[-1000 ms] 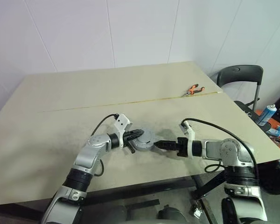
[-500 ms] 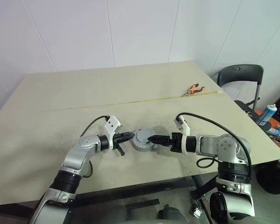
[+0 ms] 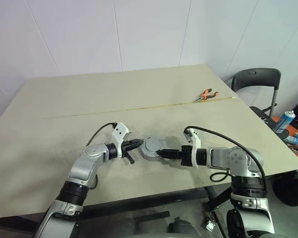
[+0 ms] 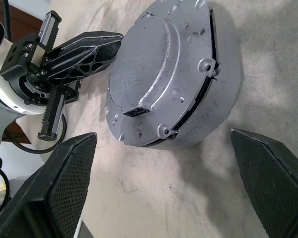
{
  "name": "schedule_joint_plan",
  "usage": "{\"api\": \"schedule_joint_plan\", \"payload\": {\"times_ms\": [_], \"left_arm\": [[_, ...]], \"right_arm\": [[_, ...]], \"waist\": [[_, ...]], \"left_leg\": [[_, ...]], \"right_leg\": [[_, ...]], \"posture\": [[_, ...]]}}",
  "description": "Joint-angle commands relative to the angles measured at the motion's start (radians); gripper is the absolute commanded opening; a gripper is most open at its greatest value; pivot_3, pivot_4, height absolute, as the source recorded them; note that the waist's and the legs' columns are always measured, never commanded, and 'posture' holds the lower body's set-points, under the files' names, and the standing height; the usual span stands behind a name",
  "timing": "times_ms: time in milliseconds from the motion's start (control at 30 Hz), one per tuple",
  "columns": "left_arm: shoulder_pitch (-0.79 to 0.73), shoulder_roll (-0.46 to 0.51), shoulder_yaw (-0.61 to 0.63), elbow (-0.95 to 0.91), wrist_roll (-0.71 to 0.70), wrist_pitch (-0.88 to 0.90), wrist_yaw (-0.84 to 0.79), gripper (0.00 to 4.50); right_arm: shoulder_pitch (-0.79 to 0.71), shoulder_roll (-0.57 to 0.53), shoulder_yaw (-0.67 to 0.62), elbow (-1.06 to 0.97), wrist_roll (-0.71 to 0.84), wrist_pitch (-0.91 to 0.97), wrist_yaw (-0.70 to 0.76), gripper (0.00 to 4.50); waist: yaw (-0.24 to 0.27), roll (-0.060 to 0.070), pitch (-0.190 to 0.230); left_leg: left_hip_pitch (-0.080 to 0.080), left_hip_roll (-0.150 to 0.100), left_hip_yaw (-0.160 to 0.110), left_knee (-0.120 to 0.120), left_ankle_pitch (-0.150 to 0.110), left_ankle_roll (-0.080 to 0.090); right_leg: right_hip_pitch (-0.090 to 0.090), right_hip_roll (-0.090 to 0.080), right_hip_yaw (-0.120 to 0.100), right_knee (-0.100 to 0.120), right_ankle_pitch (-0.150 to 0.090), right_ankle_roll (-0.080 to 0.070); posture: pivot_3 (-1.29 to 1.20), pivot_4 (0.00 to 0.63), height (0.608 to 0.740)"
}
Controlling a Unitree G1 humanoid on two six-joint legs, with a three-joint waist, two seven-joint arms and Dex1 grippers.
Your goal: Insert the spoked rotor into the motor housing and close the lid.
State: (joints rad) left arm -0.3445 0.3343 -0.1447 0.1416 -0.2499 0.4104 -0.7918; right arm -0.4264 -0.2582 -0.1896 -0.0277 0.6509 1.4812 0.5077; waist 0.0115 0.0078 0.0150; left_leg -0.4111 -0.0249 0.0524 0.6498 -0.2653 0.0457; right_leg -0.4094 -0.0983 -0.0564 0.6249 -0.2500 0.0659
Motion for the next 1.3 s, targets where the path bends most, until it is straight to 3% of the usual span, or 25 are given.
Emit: {"api": "schedule_joint_plan", "payload": {"times_ms": [33, 367, 900, 1000, 1167, 1300], "left_arm": [[-0.001, 0.003, 0.004, -0.01, 0.006, -0.005, 0.007, 0.0], [-0.012, 0.005, 0.006, 0.023, 0.014, -0.019, 0.019, 0.0], [-0.041, -0.009, 0.01, 0.072, 0.027, -0.053, 0.033, 0.0], [-0.041, -0.01, 0.009, 0.075, 0.029, -0.054, 0.032, 0.0], [-0.049, -0.01, 0.01, 0.085, 0.032, -0.058, 0.027, 0.0], [-0.054, -0.011, 0.012, 0.092, 0.034, -0.061, 0.024, 0.0]], "right_arm": [[-0.001, 0.006, 0.014, -0.011, -0.009, -0.038, -0.021, 4.48], [-0.068, 0.128, -0.004, 0.078, 0.002, -0.092, -0.078, 4.48], [-0.154, 0.186, -0.091, 0.208, 0.015, -0.146, -0.122, 4.48], [-0.166, 0.222, -0.118, 0.216, 0.021, -0.168, -0.147, 3.87], [-0.175, 0.253, -0.131, 0.219, 0.029, -0.172, -0.169, 2.28], [-0.161, 0.25, -0.123, 0.219, 0.024, -0.17, -0.172, 2.18]], "waist": [[-0.001, 0.0, 0.0], [-0.008, 0.0, 0.0], [-0.007, 0.0, 0.0], [-0.007, 0.001, 0.001], [-0.007, 0.002, 0.001], [-0.005, 0.002, 0.001]], "left_leg": [[0.0, 0.0, 0.0, 0.0, 0.0, 0.0], [0.002, 0.0, 0.0, 0.0, 0.0, 0.0], [0.002, 0.0, 0.0, 0.0, 0.0, 0.0], [0.002, 0.0, 0.0, 0.0, 0.0, 0.0], [0.001, 0.0, 0.0, -0.001, 0.0, 0.0], [0.001, 0.0, 0.0, 0.0, 0.0, 0.0]], "right_leg": [[0.0, 0.0, 0.0, 0.0, 0.0, 0.0], [0.0, 0.0, 0.0, 0.003, 0.0, 0.0], [-0.002, 0.0, 0.0, 0.004, 0.0, 0.0], [-0.002, 0.0, 0.0, 0.004, 0.0, 0.0], [-0.003, 0.0, 0.0, 0.004, 0.002, 0.003], [-0.003, 0.0, 0.0, 0.004, 0.001, 0.002]], "posture": [[0.0, 0.0, 0.74], [0.0, 0.0, 0.74], [0.0, 0.0, 0.74], [0.0, 0.0, 0.74], [0.0, 0.0, 0.74], [0.0, 0.0, 0.74]]}}
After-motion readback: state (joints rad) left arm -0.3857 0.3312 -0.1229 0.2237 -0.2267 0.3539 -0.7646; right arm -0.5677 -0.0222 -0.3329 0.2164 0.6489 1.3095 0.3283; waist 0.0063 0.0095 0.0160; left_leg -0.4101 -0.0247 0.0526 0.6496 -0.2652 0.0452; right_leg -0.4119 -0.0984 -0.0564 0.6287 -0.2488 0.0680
